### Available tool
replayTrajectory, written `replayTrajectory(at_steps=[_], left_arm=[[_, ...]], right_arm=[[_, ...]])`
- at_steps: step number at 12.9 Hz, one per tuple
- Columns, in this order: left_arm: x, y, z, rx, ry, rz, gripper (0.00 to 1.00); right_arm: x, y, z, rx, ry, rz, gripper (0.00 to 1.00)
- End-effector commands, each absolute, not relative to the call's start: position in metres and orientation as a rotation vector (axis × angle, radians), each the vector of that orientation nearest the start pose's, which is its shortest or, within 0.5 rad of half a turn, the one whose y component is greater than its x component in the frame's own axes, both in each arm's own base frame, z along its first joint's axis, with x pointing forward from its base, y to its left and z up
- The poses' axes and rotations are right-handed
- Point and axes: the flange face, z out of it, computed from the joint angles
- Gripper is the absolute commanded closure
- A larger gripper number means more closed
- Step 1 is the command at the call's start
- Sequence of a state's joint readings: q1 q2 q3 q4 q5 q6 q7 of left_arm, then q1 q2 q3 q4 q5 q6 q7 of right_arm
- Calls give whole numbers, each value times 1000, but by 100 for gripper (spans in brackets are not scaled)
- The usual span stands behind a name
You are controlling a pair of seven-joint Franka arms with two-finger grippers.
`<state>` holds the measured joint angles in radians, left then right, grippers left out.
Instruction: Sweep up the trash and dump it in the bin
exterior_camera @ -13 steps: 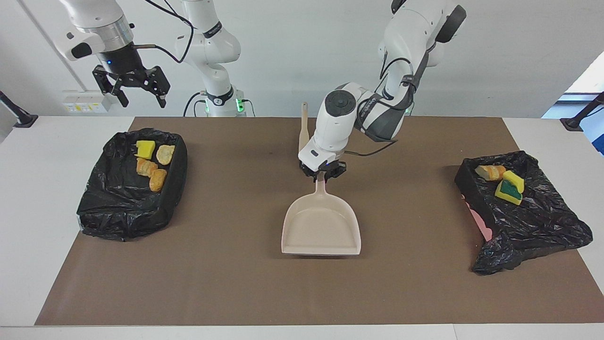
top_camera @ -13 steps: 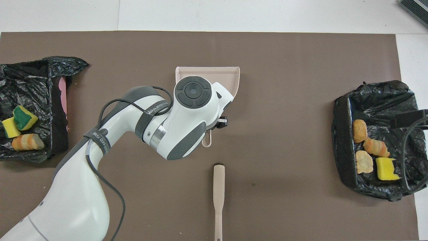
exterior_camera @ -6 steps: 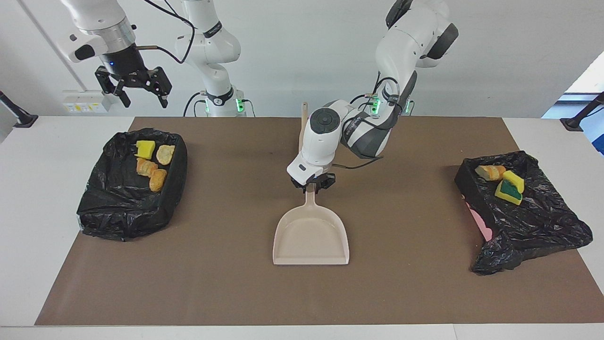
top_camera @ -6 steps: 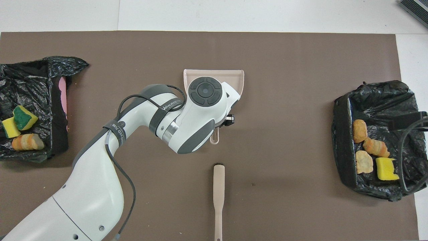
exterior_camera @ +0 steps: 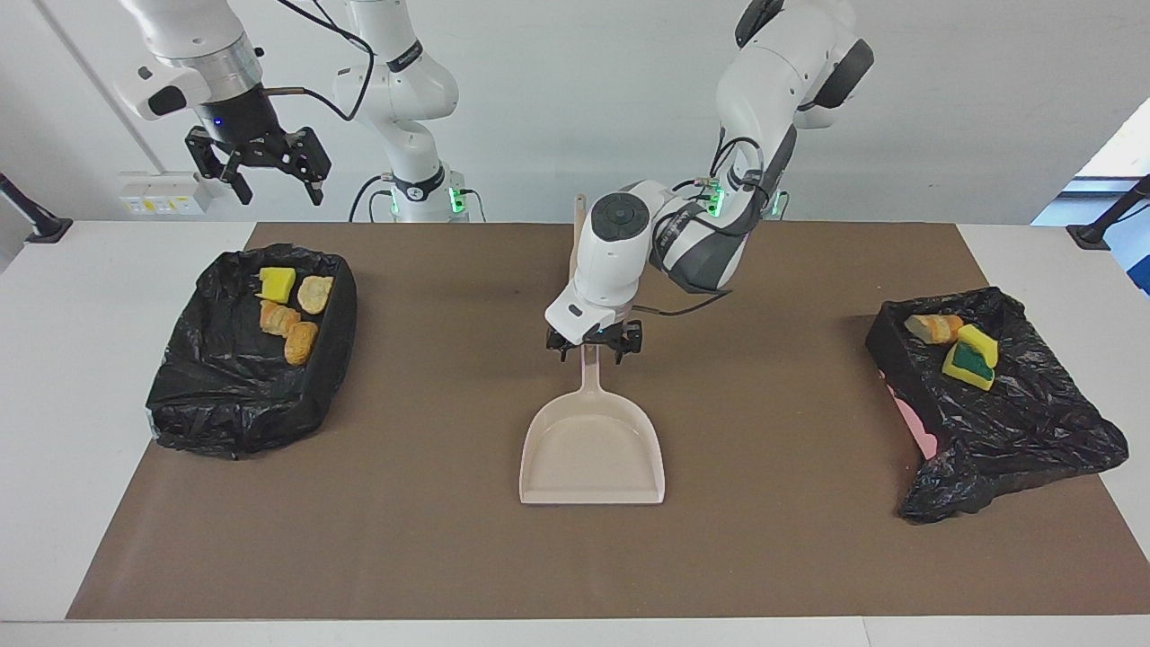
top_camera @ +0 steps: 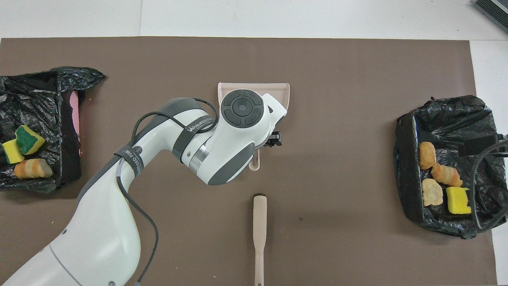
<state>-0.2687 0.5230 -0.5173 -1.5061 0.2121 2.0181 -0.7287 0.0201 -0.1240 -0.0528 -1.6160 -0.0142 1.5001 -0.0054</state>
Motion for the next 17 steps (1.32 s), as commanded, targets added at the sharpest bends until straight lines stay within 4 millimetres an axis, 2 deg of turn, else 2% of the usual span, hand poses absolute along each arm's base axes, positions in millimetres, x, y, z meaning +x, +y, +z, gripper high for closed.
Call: replayTrajectory(at_steps=[1, 2, 4, 7, 11, 14, 16, 17], left_arm=[[537, -389, 460, -3127, 100, -119, 0], [533, -376, 480, -3093, 137, -122, 0], [531, -334, 524, -3038, 110, -126, 0], [532, -258, 585, -3092, -63, -90, 0], [518, -157, 644, -3112, 127, -31, 0], [521, -94, 664, -3106, 281, -27, 0], [525, -65, 678, -3110, 271, -42, 0], [523, -52, 676, -3106, 281, 4, 0]], right_arm=[[499, -21, 662, -3155, 23, -16, 0], [499, -21, 662, -3155, 18, -14, 0], [498, -24, 661, -3155, 11, -1, 0], [494, -24, 660, -3154, 23, 25, 0], [494, -24, 660, -3154, 19, 20, 0], [494, -26, 660, -3154, 21, 28, 0], [494, -25, 660, -3154, 33, 28, 0], [494, -25, 660, -3154, 35, 20, 0]])
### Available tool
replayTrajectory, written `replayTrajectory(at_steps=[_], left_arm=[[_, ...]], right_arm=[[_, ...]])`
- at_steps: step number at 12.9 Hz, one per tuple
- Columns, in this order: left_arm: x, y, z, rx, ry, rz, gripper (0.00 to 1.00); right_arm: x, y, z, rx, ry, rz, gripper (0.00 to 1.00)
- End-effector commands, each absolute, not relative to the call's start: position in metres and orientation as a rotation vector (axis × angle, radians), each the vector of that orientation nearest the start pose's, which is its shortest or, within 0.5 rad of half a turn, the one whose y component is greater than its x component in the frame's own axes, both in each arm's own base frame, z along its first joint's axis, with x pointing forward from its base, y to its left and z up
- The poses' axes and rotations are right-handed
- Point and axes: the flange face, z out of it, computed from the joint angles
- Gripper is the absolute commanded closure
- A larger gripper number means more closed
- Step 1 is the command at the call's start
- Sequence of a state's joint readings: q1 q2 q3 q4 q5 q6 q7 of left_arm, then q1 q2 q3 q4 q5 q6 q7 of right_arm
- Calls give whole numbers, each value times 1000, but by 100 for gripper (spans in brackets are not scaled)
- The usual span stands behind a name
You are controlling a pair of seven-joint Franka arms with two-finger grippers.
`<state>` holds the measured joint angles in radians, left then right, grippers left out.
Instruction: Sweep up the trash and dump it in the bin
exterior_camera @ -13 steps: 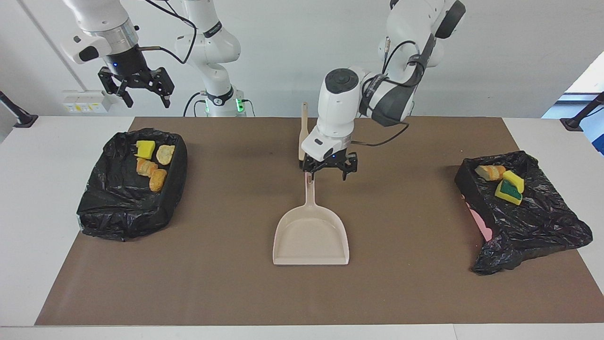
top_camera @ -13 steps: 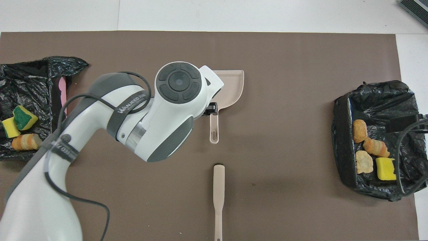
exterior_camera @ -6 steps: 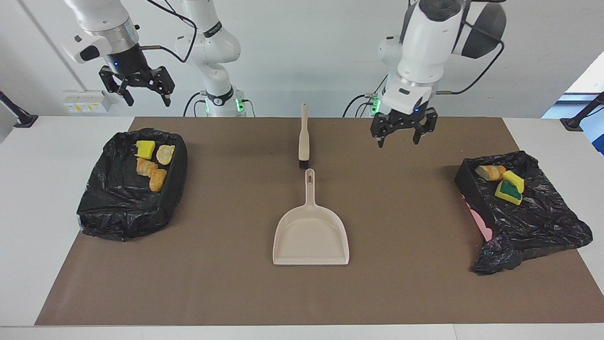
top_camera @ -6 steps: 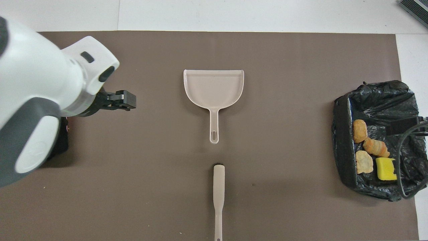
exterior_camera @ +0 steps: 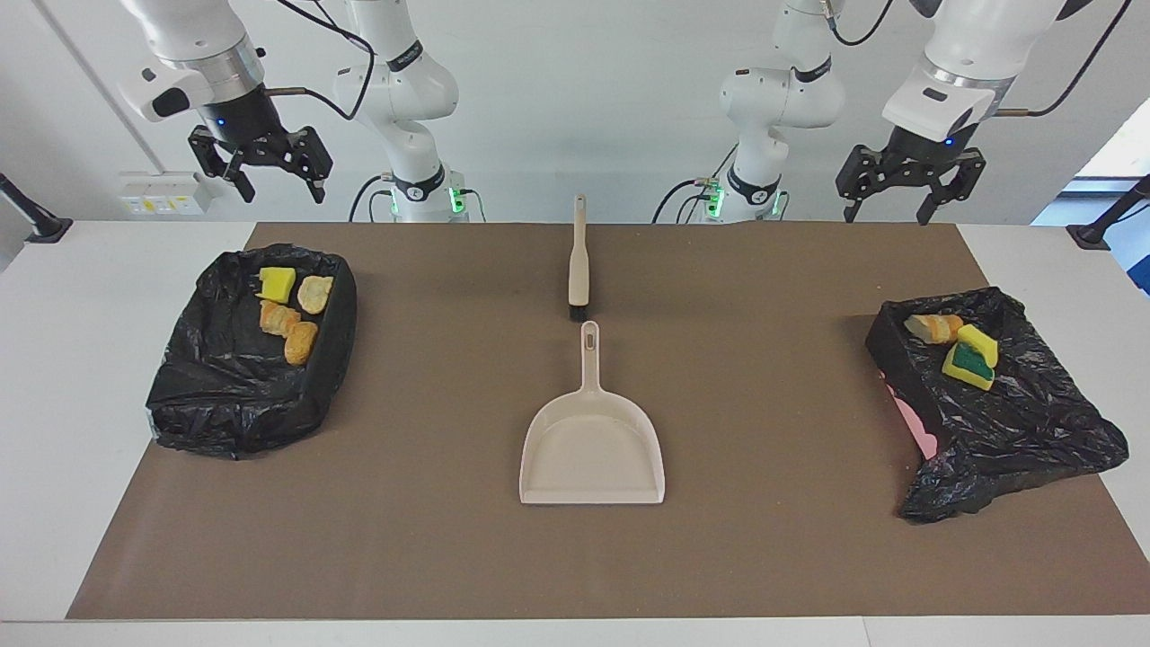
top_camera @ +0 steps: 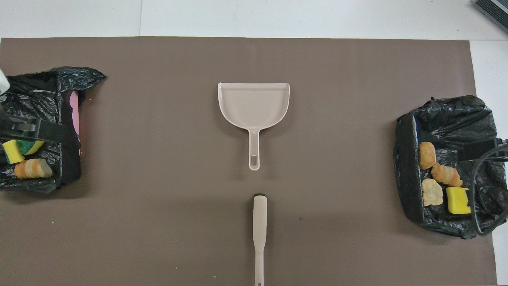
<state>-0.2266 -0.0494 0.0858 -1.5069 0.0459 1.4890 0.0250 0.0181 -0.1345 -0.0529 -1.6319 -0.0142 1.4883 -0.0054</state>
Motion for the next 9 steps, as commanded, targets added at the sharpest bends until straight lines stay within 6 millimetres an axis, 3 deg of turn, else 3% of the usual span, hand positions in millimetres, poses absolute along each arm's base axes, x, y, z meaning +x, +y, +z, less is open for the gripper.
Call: replayTrajectory(at_steps=[1, 4, 9], left_arm=[[522, -45, 679, -3098, 327, 13, 0], [531, -30, 690, -3125, 322, -2, 0], [512, -62, 699, -3118, 397, -10, 0]], right_arm=[[495, -23, 660, -3154, 33, 15, 0], [495, -24, 660, -3154, 33, 15, 0], [500, -28, 661, -3176, 39, -37, 0]])
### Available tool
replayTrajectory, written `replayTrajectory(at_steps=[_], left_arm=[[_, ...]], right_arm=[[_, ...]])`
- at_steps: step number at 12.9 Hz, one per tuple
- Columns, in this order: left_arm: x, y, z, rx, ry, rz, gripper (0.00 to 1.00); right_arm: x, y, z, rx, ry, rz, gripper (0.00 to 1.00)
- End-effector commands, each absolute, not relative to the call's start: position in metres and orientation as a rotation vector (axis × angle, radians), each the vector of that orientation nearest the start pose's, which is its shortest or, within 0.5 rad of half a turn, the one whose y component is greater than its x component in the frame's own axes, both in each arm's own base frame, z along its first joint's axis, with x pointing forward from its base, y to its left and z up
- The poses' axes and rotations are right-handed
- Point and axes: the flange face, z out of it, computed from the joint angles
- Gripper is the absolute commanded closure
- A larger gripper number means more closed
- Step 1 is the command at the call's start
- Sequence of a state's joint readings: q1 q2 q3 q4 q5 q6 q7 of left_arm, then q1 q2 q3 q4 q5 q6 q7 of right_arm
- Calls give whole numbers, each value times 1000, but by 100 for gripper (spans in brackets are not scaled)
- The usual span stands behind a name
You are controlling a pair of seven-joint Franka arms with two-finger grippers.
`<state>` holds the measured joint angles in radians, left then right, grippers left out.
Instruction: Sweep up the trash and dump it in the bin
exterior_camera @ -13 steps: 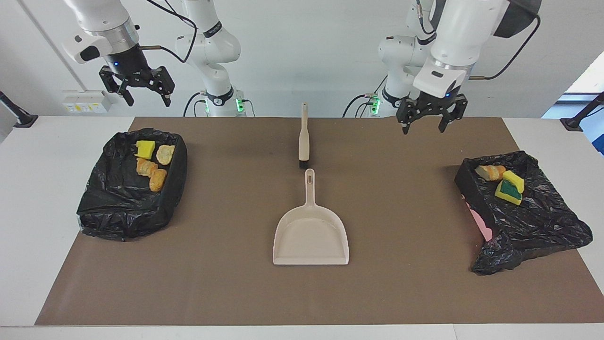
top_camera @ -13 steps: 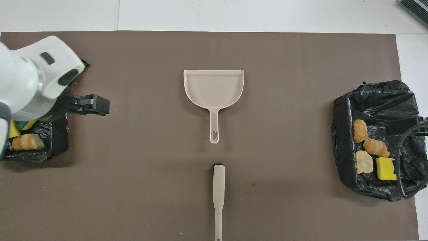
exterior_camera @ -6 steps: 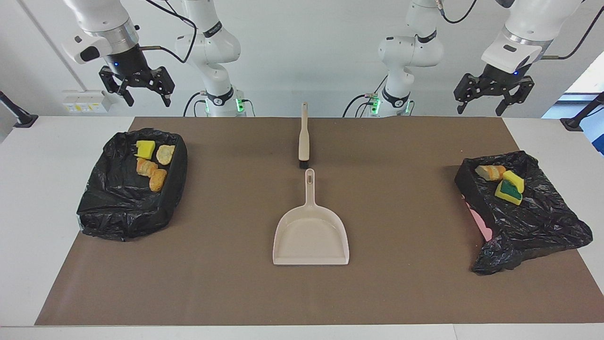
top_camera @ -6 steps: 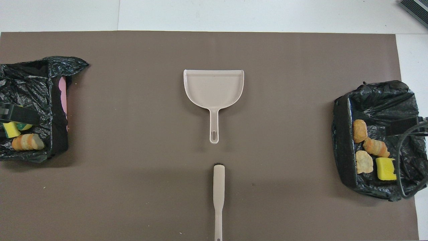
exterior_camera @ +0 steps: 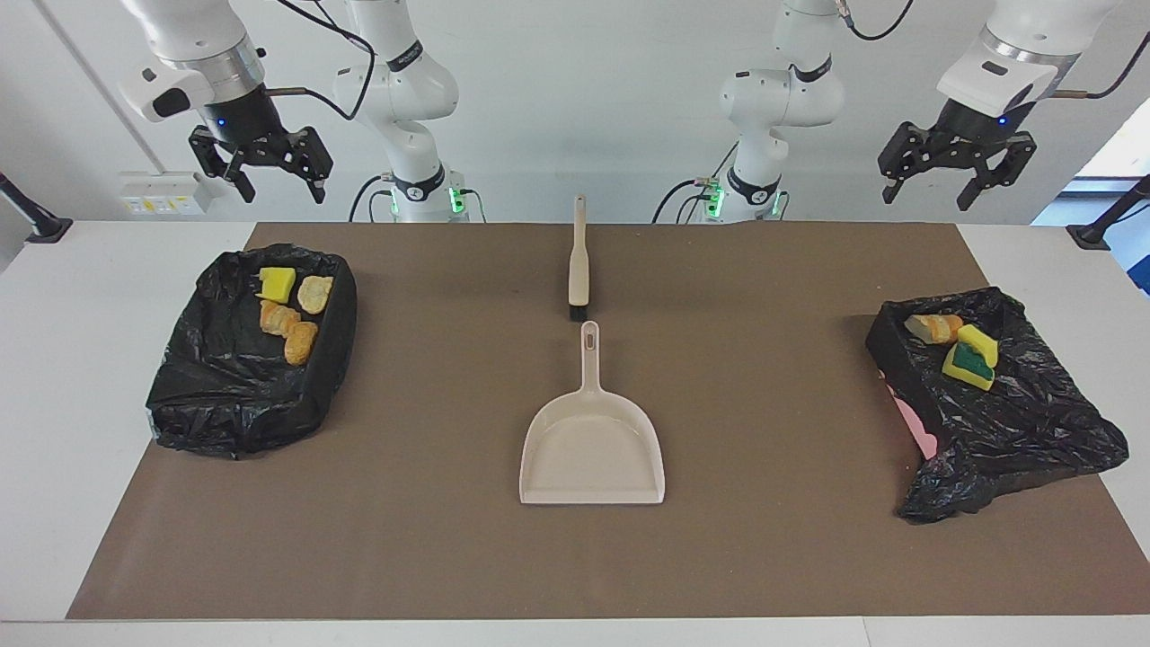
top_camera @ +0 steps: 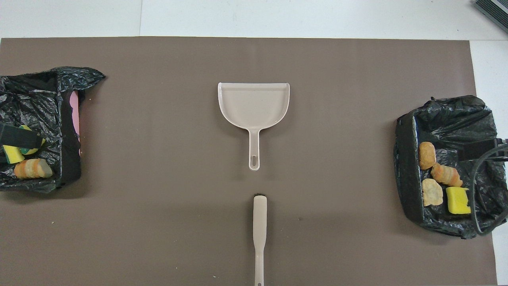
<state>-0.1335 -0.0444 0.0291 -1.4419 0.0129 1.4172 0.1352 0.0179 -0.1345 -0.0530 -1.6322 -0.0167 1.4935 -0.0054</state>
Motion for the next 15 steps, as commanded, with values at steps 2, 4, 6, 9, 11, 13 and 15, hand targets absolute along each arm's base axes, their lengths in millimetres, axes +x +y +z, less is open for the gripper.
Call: replayTrajectory(at_steps=[2, 4, 6, 9, 11, 13, 15], left_arm=[[508, -65, 699, -3115, 401, -5, 0], [508, -61, 699, -3116, 392, 2, 0], [508, -59, 698, -3118, 382, 10, 0], [506, -58, 698, -3117, 377, 27, 0], [506, -54, 698, -3117, 367, 29, 0], [504, -55, 696, -3116, 372, 62, 0], [504, -55, 696, -3116, 372, 65, 0]], right_arm=[[503, -27, 662, -3195, 28, -61, 0], [502, -27, 660, -3194, 26, -51, 0], [502, -27, 660, -3194, 26, -49, 0], [502, -27, 660, -3192, 28, -49, 0], [501, -27, 660, -3192, 28, -49, 0], [500, -27, 660, -3190, 28, -44, 0], [500, -27, 658, -3190, 28, -37, 0]])
